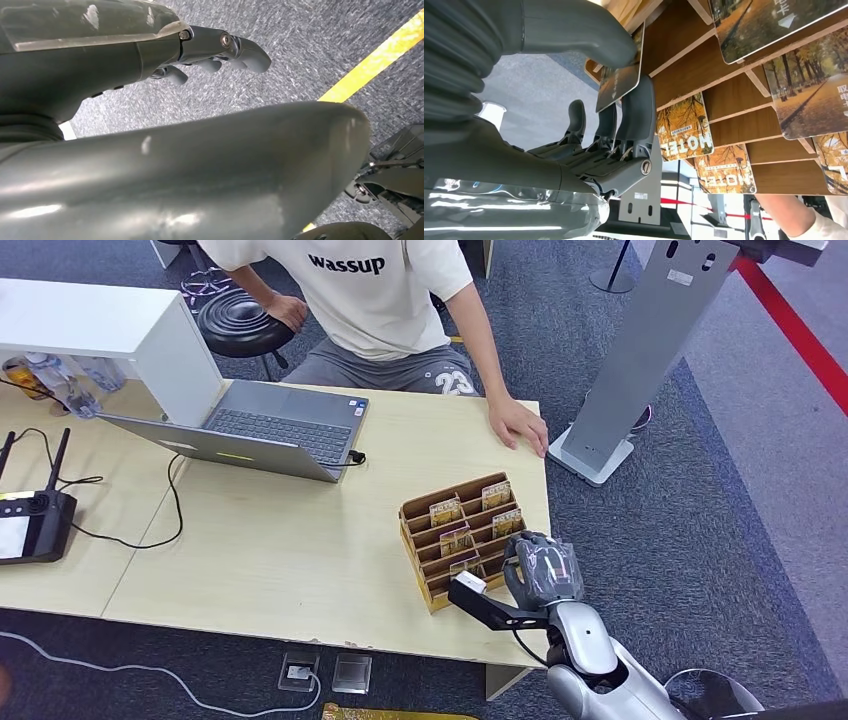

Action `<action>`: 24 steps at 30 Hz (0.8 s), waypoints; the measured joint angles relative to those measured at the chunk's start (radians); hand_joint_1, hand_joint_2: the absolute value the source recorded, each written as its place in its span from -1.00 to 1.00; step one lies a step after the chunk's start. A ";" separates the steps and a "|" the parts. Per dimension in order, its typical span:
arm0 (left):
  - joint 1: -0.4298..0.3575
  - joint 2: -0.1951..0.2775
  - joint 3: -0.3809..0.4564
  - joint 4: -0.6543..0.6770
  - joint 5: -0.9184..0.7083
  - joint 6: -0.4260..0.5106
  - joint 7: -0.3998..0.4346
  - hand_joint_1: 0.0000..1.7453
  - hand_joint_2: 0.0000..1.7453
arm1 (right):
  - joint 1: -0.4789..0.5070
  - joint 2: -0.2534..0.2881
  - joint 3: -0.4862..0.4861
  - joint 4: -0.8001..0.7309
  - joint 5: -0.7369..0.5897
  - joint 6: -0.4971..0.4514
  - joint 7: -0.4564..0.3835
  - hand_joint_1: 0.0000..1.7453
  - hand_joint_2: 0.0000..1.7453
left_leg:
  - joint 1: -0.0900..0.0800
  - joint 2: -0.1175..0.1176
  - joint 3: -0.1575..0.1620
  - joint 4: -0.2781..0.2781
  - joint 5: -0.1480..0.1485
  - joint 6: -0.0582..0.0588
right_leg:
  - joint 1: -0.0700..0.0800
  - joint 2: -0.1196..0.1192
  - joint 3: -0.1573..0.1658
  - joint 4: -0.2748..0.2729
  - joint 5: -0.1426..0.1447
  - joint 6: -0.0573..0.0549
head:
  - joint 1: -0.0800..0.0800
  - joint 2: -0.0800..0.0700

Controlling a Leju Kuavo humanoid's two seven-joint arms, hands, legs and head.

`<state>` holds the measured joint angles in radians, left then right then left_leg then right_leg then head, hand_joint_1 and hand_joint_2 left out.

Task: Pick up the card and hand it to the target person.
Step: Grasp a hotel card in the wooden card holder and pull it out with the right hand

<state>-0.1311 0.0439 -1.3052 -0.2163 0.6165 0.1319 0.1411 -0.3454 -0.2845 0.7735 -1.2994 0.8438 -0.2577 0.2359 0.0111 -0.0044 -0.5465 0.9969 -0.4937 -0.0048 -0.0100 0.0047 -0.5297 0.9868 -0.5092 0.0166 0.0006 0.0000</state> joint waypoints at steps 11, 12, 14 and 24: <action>0.000 0.000 0.000 0.000 -0.002 0.000 0.005 -1.00 0.00 | -0.001 0.007 0.000 0.005 -0.008 0.010 -0.010 0.62 1.00 | 0.000 0.000 0.000 0.000 0.000 0.000 | 0.000 0.000 0.000 0.000 0.000 0.000 | 0.000 0.000; 0.000 0.000 0.000 0.000 -0.002 0.000 0.004 -1.00 0.50 | -0.002 0.008 0.000 0.006 -0.008 0.010 -0.010 0.61 1.00 | 0.000 0.000 0.000 0.000 0.000 0.000 | 0.000 0.000 0.000 0.000 0.000 0.000 | 0.000 0.000; 0.000 0.000 0.000 0.000 -0.002 0.000 0.003 -1.00 1.00 | -0.002 0.010 -0.001 0.006 -0.009 0.010 -0.012 0.62 1.00 | 0.000 0.000 0.000 0.000 0.000 0.000 | 0.000 0.000 0.000 0.000 0.000 0.000 | 0.000 0.000; 0.002 0.000 0.000 0.000 -0.004 -0.003 -0.014 -1.00 1.00 | -0.003 0.010 -0.001 0.006 -0.009 0.010 -0.017 0.64 1.00 | 0.000 0.000 0.000 0.000 0.000 0.000 | 0.000 0.000 0.000 0.000 0.000 0.000 | 0.000 0.000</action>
<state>-0.1292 0.0439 -1.3049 -0.2163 0.6127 0.1289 0.1269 -0.3482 -0.2747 0.7729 -1.2937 0.8344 -0.2472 0.2189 0.0111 -0.0044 -0.5462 0.9969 -0.4937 -0.0048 -0.0100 0.0047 -0.5294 0.9867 -0.5092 0.0166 0.0008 0.0000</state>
